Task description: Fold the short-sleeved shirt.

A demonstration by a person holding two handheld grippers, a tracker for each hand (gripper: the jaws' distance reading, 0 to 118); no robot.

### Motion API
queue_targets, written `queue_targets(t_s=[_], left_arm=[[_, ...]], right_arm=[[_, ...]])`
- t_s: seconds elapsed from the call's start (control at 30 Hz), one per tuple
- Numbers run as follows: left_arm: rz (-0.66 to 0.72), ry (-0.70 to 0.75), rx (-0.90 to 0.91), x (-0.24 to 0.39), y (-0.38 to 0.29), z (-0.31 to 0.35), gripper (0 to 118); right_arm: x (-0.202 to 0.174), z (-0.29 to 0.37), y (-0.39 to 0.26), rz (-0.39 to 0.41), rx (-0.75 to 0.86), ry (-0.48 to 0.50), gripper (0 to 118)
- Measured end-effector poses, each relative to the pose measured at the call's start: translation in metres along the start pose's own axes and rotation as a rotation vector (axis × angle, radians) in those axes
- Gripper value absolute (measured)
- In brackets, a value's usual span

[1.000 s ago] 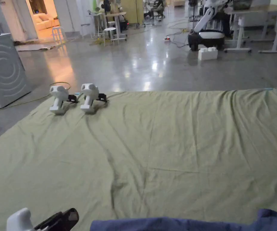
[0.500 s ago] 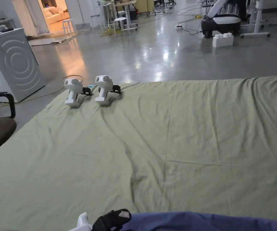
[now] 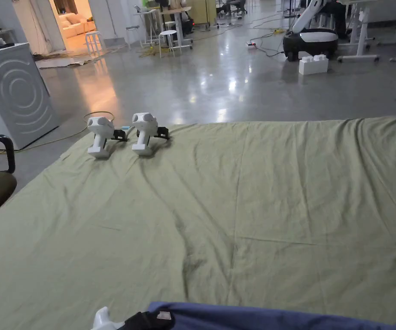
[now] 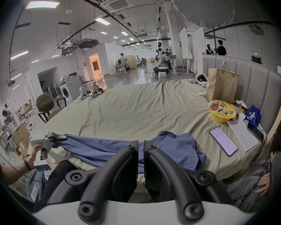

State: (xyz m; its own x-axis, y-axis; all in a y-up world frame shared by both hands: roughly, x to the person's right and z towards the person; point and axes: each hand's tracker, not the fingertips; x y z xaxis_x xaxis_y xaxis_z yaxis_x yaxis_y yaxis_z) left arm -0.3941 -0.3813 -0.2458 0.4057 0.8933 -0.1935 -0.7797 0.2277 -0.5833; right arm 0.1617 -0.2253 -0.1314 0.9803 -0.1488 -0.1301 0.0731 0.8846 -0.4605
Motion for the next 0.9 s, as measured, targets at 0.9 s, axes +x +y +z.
queue_targets(t_s=[0.9], left_arm=[[-0.77,0.311,-0.312,0.145,-0.121,-0.134,14]], right_arm=[[0.029,0.025,-0.011,-0.096,0.047,-0.016,8]])
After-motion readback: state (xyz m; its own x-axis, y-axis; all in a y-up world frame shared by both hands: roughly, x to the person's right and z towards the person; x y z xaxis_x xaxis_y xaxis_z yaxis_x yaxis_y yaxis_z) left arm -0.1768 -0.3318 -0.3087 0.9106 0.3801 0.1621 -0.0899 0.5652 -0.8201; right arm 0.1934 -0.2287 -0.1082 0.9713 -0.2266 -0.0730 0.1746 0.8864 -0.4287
